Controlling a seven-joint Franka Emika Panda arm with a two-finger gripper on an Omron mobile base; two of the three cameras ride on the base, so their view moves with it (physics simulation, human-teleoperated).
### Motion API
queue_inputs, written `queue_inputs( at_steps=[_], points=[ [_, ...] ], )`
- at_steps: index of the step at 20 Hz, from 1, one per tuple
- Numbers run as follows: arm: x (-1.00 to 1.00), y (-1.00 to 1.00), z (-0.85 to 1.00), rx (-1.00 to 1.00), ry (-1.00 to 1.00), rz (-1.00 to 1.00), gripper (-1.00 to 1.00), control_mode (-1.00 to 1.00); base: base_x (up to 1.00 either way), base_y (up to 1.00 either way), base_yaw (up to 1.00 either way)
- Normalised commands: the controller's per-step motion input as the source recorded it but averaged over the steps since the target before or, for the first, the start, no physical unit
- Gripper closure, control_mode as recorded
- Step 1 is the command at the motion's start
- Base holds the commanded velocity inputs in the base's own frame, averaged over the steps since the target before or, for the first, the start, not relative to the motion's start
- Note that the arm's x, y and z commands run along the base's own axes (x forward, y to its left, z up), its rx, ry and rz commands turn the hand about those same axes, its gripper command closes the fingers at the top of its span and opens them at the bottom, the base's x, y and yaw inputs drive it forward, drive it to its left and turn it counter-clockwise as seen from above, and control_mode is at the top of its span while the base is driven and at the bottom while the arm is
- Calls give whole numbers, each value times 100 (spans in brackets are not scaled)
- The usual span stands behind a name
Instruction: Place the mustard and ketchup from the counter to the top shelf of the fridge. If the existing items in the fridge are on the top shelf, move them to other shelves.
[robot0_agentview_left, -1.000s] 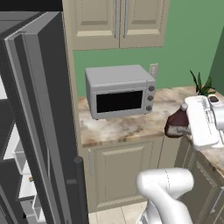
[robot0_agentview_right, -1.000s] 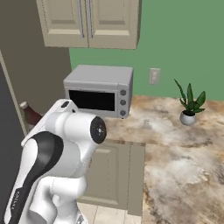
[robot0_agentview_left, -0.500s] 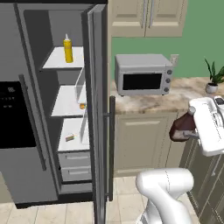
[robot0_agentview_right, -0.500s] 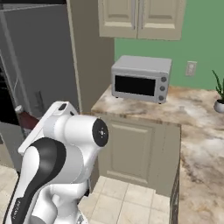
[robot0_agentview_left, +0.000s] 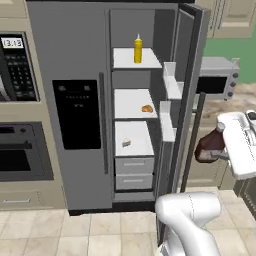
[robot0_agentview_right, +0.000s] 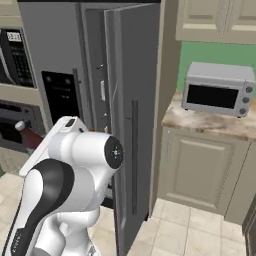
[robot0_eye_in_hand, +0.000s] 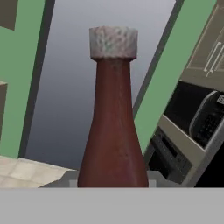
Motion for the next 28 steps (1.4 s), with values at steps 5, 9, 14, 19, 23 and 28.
queue_inputs(
  at_steps=[5,9,14,19,23,28],
  points=[
    [0,0,0,0,0,0,100,100,52,100,-15],
    [0,0,0,0,0,0,100,100,75,97,-30],
    [0,0,0,0,0,0,100,100,86,59,-45],
    [0,0,0,0,0,0,100,100,76,-6,-35],
    [0,0,0,0,0,0,100,100,45,-13,-23],
    [0,0,0,0,0,0,100,100,32,-13,-10]
  ],
)
